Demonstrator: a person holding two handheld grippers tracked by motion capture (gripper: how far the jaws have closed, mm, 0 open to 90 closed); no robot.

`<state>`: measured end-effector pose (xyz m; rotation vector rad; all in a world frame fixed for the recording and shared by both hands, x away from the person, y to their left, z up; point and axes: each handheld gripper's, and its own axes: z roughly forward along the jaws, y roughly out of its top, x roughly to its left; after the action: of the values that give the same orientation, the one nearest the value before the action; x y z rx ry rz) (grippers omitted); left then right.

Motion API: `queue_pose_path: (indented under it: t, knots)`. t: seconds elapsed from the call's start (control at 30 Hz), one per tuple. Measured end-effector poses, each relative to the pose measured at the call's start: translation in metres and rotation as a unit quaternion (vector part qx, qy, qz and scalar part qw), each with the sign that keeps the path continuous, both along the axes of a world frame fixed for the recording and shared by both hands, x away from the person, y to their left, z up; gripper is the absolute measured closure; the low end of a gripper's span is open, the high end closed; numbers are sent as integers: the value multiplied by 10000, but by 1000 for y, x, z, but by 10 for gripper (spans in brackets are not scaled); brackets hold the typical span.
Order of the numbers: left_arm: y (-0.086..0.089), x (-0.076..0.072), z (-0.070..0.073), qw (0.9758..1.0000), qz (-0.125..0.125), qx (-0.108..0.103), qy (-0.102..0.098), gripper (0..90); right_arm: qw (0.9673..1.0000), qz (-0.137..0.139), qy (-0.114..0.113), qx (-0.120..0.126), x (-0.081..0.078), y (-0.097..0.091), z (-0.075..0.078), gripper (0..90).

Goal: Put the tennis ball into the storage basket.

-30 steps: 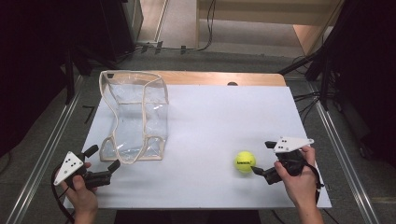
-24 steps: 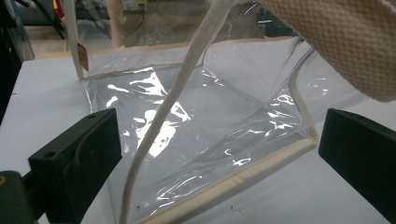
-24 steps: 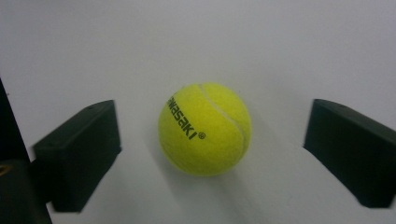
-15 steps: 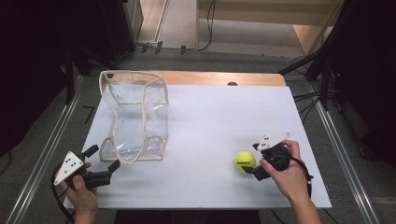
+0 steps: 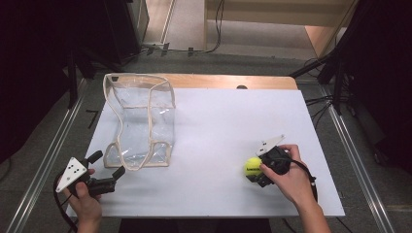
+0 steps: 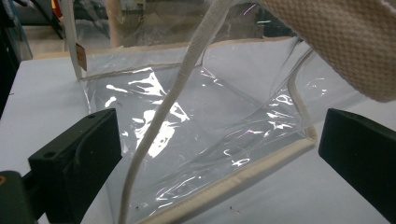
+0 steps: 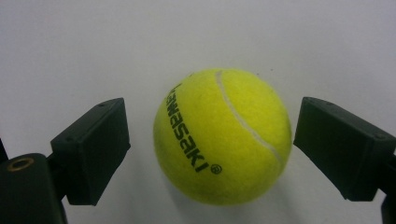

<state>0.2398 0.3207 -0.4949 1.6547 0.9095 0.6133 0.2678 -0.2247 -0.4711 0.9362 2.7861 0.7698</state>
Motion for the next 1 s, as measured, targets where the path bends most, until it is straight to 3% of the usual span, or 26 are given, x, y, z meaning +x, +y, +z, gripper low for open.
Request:
queue_pose_path:
  t: [0.37,0.47,0.57,0.67,1.0]
  knots:
    - [1,0,0,10000,-2,-21,-9,0,9992,-75,340,-219,9,4,-12,95]
    - [0,0,0,10000,-1,-11,-1,0,9990,-100,349,-270,9,5,-13,123]
    - [1,0,0,10000,7,-17,-5,0,9985,-110,449,-285,12,5,-15,227]
    - [1,0,0,10000,8,-28,-3,0,9981,-117,536,-281,13,4,-14,229]
    - [1,0,0,10000,6,-33,5,0,9982,-26,516,-293,18,8,-4,231]
